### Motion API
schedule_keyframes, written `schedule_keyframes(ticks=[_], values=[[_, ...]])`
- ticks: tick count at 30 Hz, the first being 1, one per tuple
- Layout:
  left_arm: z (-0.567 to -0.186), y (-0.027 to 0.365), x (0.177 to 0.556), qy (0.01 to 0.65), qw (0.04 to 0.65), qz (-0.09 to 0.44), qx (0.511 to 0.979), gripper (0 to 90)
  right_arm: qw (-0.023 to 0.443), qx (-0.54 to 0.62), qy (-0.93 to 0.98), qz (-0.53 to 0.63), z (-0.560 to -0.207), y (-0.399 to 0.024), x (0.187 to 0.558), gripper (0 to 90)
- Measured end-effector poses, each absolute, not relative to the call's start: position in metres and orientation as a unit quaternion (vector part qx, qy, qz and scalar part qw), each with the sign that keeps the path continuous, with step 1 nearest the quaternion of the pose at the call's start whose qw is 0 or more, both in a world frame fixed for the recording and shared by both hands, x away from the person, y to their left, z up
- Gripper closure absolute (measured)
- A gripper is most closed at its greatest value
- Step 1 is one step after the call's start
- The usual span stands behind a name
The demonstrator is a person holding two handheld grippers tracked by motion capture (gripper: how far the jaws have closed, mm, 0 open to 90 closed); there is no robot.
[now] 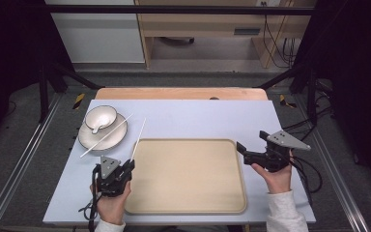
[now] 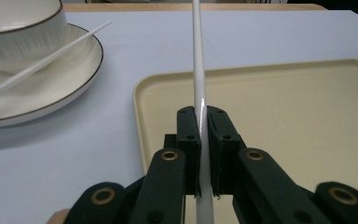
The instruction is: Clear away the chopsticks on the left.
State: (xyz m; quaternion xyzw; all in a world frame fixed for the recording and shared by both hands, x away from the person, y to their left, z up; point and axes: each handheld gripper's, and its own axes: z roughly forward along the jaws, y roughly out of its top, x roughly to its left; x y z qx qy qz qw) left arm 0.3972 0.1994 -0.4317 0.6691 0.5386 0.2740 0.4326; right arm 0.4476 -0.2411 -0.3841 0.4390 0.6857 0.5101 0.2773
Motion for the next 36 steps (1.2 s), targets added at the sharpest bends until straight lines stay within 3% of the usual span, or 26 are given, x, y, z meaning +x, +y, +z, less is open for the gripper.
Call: schedule_keyframes(ticks=[18, 36], values=[[-0.476, 0.182, 0.39, 0.571, 0.395, 0.269, 0.667, 84.4, 0.27, 0.437, 0.696, 0.502, -0.388, -0.233, 0.451, 5.9], [-0.485, 0.181, 0.395, 0.593, 0.358, 0.258, 0.673, 84.3, 0.269, 0.437, 0.7, 0.497, -0.39, -0.232, 0.452, 5.9]])
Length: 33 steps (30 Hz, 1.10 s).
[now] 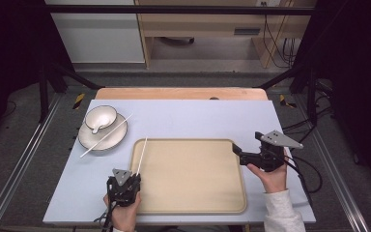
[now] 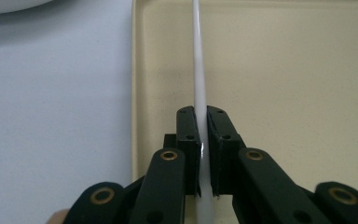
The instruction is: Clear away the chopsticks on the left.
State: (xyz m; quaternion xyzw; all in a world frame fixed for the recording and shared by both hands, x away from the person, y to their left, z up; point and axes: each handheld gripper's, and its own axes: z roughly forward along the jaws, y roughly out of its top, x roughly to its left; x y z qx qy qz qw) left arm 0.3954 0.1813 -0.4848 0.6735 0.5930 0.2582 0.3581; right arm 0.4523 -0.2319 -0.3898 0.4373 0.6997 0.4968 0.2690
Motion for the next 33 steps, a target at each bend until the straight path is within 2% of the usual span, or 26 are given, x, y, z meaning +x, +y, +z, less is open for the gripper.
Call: schedule_keyframes(ticks=[17, 24, 29, 33], values=[[-0.484, 0.179, 0.398, 0.59, 0.349, 0.261, 0.679, 83.6, 0.268, 0.436, 0.7, 0.497, -0.39, -0.232, 0.452, 5.8], [-0.483, 0.178, 0.4, 0.586, 0.347, 0.262, 0.684, 80.3, 0.269, 0.436, 0.698, 0.501, -0.388, -0.233, 0.451, 5.8], [-0.475, 0.181, 0.401, 0.57, 0.368, 0.26, 0.687, 75.3, 0.268, 0.436, 0.696, 0.503, -0.387, -0.234, 0.45, 5.7], [-0.463, 0.187, 0.405, 0.544, 0.399, 0.253, 0.694, 65.1, 0.268, 0.436, 0.695, 0.505, -0.386, -0.235, 0.45, 5.7]])
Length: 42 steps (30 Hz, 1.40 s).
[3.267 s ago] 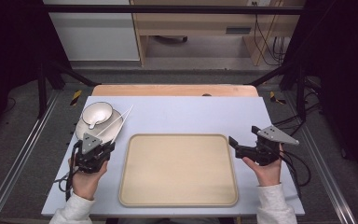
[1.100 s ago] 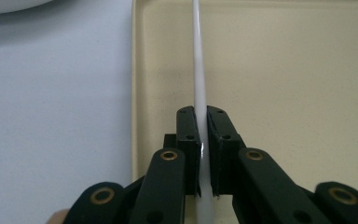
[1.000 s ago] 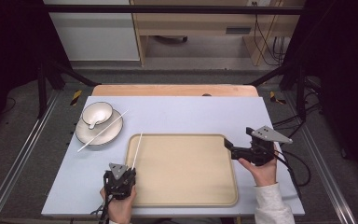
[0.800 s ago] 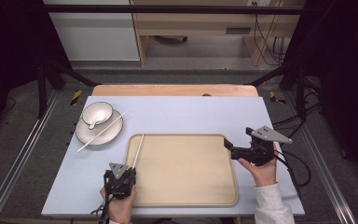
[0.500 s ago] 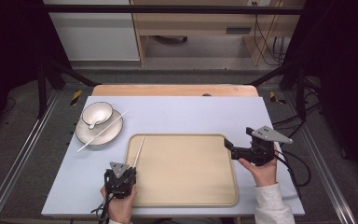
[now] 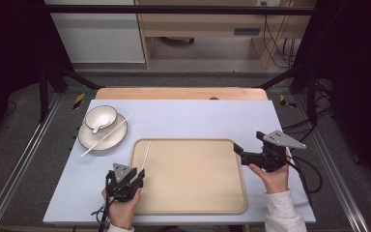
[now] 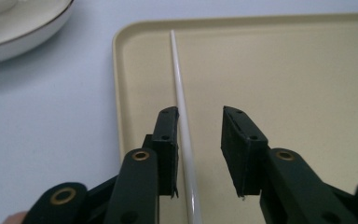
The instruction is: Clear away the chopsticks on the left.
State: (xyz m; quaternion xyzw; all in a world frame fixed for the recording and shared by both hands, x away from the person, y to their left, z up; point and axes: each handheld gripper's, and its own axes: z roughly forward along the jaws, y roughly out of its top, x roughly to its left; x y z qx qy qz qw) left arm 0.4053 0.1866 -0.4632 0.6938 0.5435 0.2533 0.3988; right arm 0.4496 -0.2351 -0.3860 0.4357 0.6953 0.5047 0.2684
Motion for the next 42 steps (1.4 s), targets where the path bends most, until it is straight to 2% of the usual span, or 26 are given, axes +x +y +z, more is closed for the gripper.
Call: schedule_keyframes(ticks=[5, 9, 10, 16, 23, 31, 42], values=[[-0.449, 0.193, 0.41, 0.519, 0.416, 0.259, 0.701, 52.8, 0.27, 0.435, 0.693, 0.507, -0.385, -0.236, 0.449, 5.7], [-0.433, 0.197, 0.416, 0.488, 0.432, 0.263, 0.711, 46.5, 0.27, 0.436, 0.693, 0.507, -0.385, -0.236, 0.449, 5.6], [-0.425, 0.199, 0.42, 0.473, 0.441, 0.262, 0.716, 41.9, 0.27, 0.437, 0.692, 0.508, -0.384, -0.237, 0.448, 5.7], [-0.404, 0.216, 0.435, 0.447, 0.458, 0.246, 0.728, 32.8, 0.27, 0.437, 0.688, 0.512, -0.383, -0.239, 0.447, 5.7], [-0.394, 0.239, 0.449, 0.44, 0.474, 0.218, 0.731, 28.0, 0.272, 0.437, 0.686, 0.515, -0.382, -0.24, 0.447, 5.6], [-0.397, 0.268, 0.454, 0.436, 0.441, 0.235, 0.748, 25.0, 0.272, 0.438, 0.685, 0.514, -0.382, -0.241, 0.447, 5.5], [-0.418, 0.314, 0.467, 0.469, 0.408, 0.238, 0.747, 24.3, 0.272, 0.435, 0.692, 0.508, -0.383, -0.24, 0.447, 5.4]])
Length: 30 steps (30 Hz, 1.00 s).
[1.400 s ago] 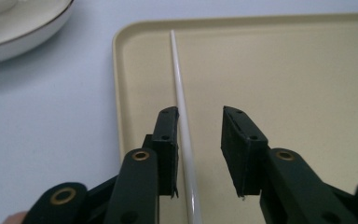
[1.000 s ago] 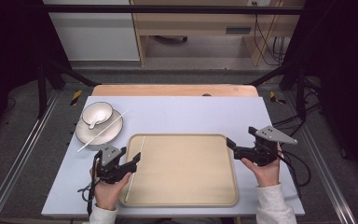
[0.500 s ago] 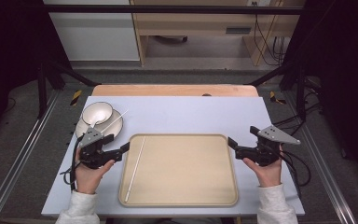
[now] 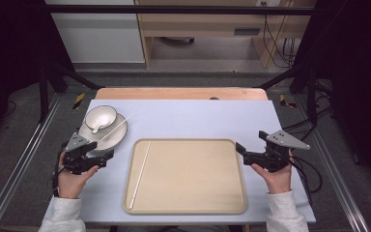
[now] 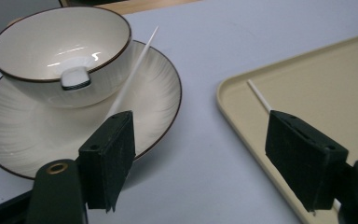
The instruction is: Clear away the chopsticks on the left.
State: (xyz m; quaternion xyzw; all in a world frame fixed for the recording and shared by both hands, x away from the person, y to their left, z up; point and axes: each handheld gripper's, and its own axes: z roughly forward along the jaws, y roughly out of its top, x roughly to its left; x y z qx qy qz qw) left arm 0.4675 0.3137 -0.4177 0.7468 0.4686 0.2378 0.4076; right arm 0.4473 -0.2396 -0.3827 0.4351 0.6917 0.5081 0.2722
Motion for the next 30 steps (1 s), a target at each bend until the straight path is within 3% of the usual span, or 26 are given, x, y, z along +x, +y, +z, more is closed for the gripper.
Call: schedule_keyframes(ticks=[17, 30], values=[[-0.438, 0.337, 0.52, 0.487, 0.355, 0.245, 0.759, 37.5, 0.267, 0.435, 0.701, 0.499, -0.388, -0.234, 0.452, 5.5], [-0.456, 0.34, 0.54, 0.491, 0.33, 0.233, 0.772, 57.0, 0.267, 0.434, 0.702, 0.497, -0.388, -0.233, 0.452, 5.5]])
